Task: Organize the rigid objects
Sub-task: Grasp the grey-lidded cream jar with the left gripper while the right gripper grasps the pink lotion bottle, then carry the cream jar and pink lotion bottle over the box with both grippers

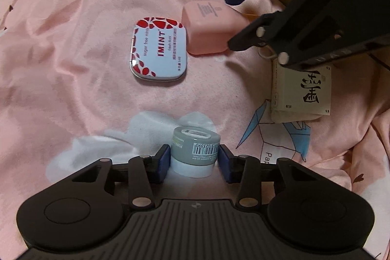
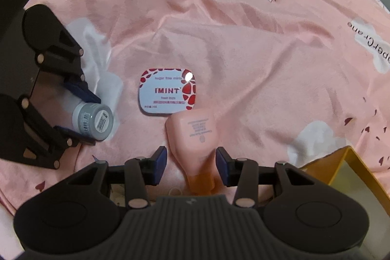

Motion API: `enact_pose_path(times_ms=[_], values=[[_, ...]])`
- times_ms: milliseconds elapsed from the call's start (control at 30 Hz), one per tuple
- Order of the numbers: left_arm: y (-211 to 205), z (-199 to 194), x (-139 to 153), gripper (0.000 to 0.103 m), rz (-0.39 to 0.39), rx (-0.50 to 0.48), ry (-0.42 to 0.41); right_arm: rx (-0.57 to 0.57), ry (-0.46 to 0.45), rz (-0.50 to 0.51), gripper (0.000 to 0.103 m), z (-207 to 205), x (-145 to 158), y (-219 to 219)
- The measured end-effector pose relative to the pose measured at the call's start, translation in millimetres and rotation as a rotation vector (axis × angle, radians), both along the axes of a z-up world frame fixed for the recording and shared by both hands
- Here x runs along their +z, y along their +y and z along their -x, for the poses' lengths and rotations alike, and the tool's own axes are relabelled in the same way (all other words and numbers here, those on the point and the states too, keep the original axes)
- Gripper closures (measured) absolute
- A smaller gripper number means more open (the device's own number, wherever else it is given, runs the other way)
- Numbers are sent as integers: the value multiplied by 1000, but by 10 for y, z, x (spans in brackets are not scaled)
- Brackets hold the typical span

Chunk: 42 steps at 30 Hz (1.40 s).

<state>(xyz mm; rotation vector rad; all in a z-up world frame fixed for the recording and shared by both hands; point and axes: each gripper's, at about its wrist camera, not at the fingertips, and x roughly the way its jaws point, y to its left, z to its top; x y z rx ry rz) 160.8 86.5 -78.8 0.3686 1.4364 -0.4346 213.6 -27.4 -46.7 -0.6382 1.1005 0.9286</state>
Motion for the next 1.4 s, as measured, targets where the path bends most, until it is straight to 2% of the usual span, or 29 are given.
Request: enact_pose_path(times_ms=[433, 633, 967, 1167, 1400], values=[[33, -88, -17, 56, 10, 9, 5, -44, 59, 30, 56, -155, -236, 150], [-7, -52, 5, 56, 4, 25, -11, -30, 26, 23, 58, -74, -180, 112], [99, 35, 224, 56, 48, 103, -80, -43, 0, -47, 59, 104, 120, -63], [158, 82, 508, 56, 101, 172, -136, -49, -39, -109, 59, 202, 367, -163], [135, 171, 894, 56, 143, 204, -225, -76, -97, -203, 59, 339, 757, -391]])
